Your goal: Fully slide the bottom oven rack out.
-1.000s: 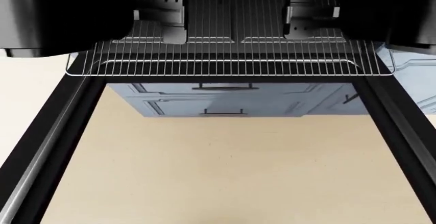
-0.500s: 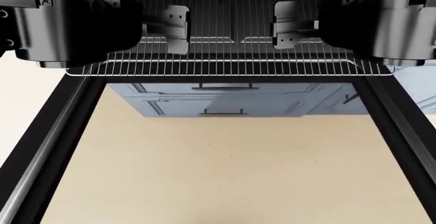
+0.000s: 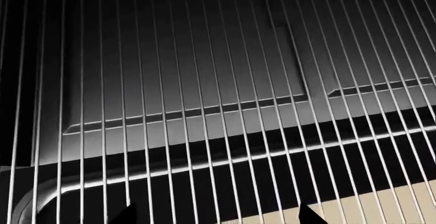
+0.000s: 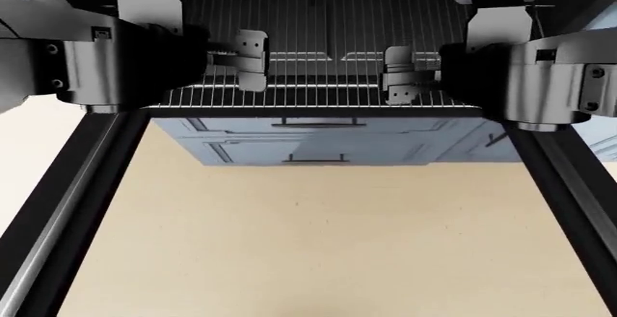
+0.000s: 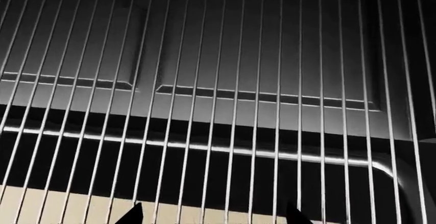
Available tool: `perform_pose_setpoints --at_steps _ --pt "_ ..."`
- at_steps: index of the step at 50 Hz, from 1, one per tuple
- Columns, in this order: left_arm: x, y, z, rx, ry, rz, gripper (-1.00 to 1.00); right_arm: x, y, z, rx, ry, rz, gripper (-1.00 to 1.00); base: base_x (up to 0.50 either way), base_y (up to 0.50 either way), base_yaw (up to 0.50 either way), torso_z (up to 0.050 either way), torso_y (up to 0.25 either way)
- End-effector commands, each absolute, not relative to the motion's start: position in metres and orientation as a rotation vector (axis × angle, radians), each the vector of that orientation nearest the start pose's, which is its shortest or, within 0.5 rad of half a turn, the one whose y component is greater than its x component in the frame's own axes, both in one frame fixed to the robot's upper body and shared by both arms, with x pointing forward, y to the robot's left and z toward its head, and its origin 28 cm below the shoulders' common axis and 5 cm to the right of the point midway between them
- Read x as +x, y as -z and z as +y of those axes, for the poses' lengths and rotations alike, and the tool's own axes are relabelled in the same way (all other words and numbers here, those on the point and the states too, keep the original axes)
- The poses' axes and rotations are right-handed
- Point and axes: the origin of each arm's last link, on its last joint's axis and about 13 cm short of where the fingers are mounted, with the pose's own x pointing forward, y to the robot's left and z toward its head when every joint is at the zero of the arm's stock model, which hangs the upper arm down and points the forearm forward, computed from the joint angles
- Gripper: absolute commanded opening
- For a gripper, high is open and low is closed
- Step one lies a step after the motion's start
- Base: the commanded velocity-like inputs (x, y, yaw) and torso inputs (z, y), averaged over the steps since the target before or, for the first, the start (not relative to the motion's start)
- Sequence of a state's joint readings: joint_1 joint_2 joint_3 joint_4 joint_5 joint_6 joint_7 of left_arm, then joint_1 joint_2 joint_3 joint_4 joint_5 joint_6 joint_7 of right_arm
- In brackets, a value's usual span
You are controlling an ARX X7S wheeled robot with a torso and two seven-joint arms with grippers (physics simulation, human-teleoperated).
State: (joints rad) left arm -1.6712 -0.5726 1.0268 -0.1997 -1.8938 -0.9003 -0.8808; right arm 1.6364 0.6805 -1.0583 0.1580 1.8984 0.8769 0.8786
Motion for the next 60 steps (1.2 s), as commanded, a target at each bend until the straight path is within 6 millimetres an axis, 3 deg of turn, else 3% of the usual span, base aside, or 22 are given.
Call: perform_pose_setpoints --at_steps 1,27,32,42,54,60 --pt "0.309 -0.33 0.199 0.036 0.17 0.412 1.0 0.306 -0.316 -0.119 -0.034 -0.091 0.449 1.0 0.0 0.0 0.0 0.0 0.0" --pt "0.304 -0.297 0.21 0.01 0.135 0.472 1.0 0.302 -0.29 -0.125 -0.035 -0.058 0.507 1.0 0.0 0.0 0.0 0.0 -0.005" --pt "0.299 -0.292 0.21 0.094 0.13 0.565 1.0 0.295 -0.286 -0.128 -0.083 -0.05 0.562 1.0 0.0 0.0 0.0 0.0 -0.009" --pt "0.303 -0.301 0.209 0.179 0.133 0.679 1.0 0.291 -0.286 -0.127 -0.16 -0.062 0.696 1.0 0.0 0.0 0.0 0.0 -0.011" --pt "0.303 -0.284 0.206 0.235 0.102 0.872 1.0 0.289 -0.274 -0.132 -0.154 -0.068 0.848 1.0 0.0 0.0 0.0 0.0 -0.017" --pt "0.294 -0.274 0.207 0.276 0.064 0.94 1.0 0.276 -0.271 -0.132 -0.138 -0.073 0.882 1.0 0.0 0.0 0.0 0.0 -0.023"
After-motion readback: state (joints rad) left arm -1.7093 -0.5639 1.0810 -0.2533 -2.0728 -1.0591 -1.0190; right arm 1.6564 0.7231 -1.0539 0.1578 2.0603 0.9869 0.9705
